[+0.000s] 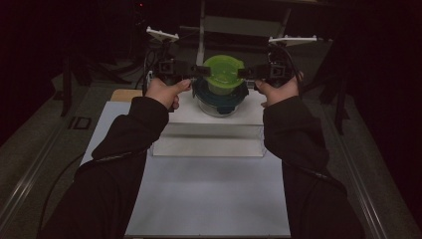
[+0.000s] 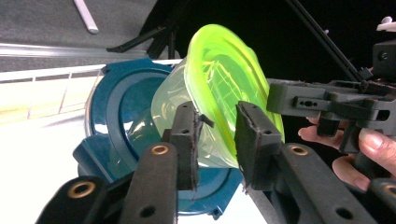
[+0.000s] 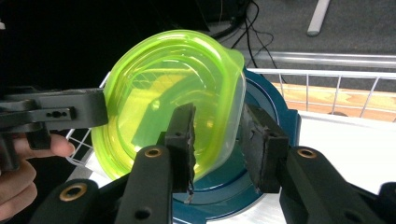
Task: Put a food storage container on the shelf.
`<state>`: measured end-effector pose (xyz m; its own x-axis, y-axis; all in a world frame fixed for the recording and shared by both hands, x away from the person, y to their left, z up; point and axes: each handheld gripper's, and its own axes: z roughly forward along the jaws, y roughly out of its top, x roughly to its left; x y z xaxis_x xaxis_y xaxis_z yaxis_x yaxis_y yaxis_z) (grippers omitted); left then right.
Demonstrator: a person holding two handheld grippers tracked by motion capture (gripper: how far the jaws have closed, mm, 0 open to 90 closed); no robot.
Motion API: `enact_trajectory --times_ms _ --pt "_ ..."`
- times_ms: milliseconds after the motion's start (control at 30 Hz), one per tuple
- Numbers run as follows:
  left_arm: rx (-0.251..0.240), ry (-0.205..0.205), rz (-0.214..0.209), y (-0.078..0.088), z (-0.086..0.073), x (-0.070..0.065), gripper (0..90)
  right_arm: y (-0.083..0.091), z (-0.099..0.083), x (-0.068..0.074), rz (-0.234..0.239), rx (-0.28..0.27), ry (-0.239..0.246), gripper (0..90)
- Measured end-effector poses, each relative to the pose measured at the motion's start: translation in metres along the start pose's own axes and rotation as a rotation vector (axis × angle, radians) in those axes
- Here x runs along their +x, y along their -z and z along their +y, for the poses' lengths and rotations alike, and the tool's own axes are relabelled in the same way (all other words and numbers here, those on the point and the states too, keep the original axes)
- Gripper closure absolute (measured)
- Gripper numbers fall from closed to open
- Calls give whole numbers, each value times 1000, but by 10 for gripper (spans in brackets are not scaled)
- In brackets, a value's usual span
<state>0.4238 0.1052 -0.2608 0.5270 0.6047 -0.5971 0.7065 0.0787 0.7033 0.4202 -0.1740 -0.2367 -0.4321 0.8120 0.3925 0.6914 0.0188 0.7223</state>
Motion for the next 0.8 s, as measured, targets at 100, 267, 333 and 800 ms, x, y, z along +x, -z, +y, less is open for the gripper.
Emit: enact_trajectory --times_ms 100,267,333,800 --pt "-3 -7 13 -2 0 0 648 -3 1 -2 1 4 -2 615" --pt "-32 -34 34 -1 1 1 440 -5 3 -2 -4 0 6 533" --pt "-50 -60 50 2 1 0 396 -5 2 2 -17 -9 30 488" --pt "-129 -172 -31 17 -12 -11 86 11 -1 14 74 -63 119 235"
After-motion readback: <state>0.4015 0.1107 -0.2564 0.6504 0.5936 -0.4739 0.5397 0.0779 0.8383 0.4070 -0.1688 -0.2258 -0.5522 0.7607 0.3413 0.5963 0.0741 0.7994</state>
